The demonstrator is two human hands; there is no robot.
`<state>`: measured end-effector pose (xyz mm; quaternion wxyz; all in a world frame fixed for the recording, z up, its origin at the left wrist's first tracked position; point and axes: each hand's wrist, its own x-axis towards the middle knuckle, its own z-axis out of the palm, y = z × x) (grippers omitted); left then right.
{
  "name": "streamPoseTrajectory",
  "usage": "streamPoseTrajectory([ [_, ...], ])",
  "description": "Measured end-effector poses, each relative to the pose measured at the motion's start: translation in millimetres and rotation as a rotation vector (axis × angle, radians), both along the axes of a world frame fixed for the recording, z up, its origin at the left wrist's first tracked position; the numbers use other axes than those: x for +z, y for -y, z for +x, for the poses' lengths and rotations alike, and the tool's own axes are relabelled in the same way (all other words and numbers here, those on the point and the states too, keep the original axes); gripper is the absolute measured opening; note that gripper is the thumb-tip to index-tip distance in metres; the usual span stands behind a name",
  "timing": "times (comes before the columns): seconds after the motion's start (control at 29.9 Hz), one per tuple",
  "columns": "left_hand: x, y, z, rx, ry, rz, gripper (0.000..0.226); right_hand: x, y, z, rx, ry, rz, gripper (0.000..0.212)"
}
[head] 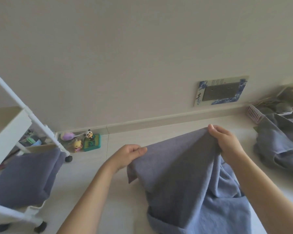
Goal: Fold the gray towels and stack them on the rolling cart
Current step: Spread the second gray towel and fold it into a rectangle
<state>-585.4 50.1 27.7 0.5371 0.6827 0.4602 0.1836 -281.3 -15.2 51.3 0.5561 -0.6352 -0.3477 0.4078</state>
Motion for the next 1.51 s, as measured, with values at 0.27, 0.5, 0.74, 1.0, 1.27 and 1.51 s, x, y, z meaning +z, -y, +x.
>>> streamPoseTrajectory([
  [0.27, 50, -6, -68, 0.023, -0.066, 0.113, 0.07, 14, -15, -19, 0.052, 0.119, 0.033, 0.025],
  [0.5, 99, 35, -139, 0.055, -0.074, 0.034, 0.058, 27, -28, -63, 0.599, 0.022, -0.174, 0.027],
  [0.74, 96, 23, -161, -0.046, -0.25, -0.046, 0.054, 20, -39, -72, 0.728, -0.139, -0.246, 0.029],
  [1.0, 8, -76, -148, 0.222, -0.613, 0.145, 0.042, -36, -107, -87, 0.349, 0.516, -0.231, 0.032],
  [1.27, -86, -105, -127, 0.267, -0.73, 0.423, 0.034, -108, -141, -120, 0.299, 0.997, -0.322, 0.025],
  [1.51, -157, -46, -130, 0.223, -0.93, 0.122, 0.063, -178, -99, -165, 0.81, 1.106, -0.305, 0.058],
])
